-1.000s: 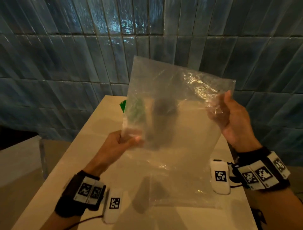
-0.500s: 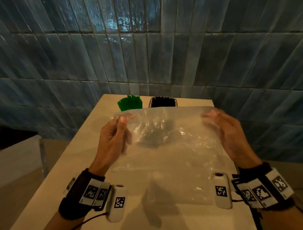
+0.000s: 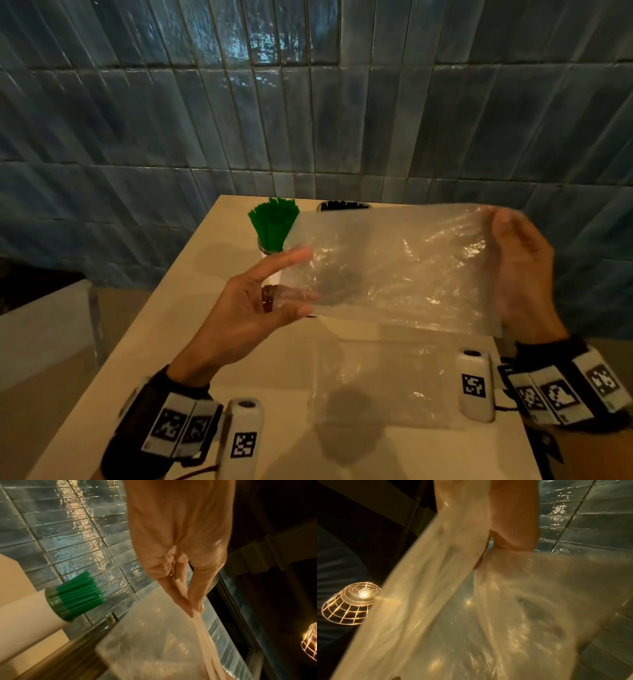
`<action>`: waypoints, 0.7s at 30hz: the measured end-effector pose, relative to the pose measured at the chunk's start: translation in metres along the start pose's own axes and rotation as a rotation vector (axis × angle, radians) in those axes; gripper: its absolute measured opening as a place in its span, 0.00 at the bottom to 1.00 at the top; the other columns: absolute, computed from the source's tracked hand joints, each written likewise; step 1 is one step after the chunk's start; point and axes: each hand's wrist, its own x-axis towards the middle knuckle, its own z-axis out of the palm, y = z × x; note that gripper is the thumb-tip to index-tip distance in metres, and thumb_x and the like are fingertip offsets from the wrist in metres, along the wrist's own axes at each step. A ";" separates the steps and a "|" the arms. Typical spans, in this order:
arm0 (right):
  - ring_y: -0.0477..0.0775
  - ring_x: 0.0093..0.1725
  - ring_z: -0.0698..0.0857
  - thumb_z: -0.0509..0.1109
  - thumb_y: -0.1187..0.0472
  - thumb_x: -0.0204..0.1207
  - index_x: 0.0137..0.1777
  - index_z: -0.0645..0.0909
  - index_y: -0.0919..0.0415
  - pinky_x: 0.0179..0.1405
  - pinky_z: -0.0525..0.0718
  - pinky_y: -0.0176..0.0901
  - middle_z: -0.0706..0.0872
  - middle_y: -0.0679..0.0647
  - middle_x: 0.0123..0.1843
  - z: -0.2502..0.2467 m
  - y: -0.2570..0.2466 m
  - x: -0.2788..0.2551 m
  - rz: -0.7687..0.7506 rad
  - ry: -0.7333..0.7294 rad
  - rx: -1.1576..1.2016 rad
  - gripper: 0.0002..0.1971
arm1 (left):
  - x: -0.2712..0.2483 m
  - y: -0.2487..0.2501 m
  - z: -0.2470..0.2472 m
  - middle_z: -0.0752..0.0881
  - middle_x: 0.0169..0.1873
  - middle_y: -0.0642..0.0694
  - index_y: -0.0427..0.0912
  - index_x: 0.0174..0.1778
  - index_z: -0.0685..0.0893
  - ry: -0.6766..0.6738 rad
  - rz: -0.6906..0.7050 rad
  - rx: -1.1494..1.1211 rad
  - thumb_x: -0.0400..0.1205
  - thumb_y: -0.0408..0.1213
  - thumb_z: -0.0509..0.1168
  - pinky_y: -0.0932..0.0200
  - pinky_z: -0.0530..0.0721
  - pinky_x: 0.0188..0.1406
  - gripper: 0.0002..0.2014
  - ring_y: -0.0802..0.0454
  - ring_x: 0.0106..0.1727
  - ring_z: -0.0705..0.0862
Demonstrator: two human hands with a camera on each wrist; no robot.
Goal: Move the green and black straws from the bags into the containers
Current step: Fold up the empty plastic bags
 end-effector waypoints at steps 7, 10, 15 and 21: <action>0.39 0.33 0.88 0.55 0.55 0.84 0.47 0.79 0.49 0.28 0.86 0.33 0.88 0.38 0.36 -0.010 0.007 -0.007 0.143 -0.045 -0.043 0.11 | 0.000 -0.006 0.003 0.85 0.61 0.54 0.54 0.62 0.82 0.028 -0.058 0.052 0.67 0.34 0.73 0.64 0.86 0.46 0.27 0.51 0.48 0.89; 0.41 0.32 0.87 0.55 0.56 0.85 0.50 0.80 0.54 0.24 0.83 0.31 0.87 0.45 0.39 -0.017 0.016 -0.013 0.272 -0.056 -0.059 0.11 | -0.001 -0.013 0.005 0.89 0.46 0.50 0.52 0.59 0.84 0.106 -0.072 0.088 0.72 0.36 0.69 0.65 0.85 0.42 0.19 0.40 0.30 0.77; 0.33 0.24 0.81 0.59 0.66 0.83 0.65 0.76 0.71 0.17 0.73 0.20 0.81 0.54 0.45 -0.031 0.060 -0.018 0.519 -0.102 -0.227 0.14 | -0.001 -0.055 0.010 0.84 0.44 0.51 0.52 0.70 0.74 -0.070 -0.274 0.195 0.72 0.30 0.73 0.68 0.81 0.33 0.31 0.57 0.25 0.82; 0.51 0.36 0.81 0.71 0.71 0.74 0.66 0.73 0.63 0.22 0.80 0.36 0.83 0.57 0.45 -0.061 0.144 -0.032 0.922 -0.200 -0.492 0.21 | -0.012 -0.165 0.031 0.83 0.57 0.51 0.50 0.76 0.67 -0.222 -0.607 0.328 0.72 0.35 0.75 0.69 0.83 0.38 0.37 0.60 0.32 0.86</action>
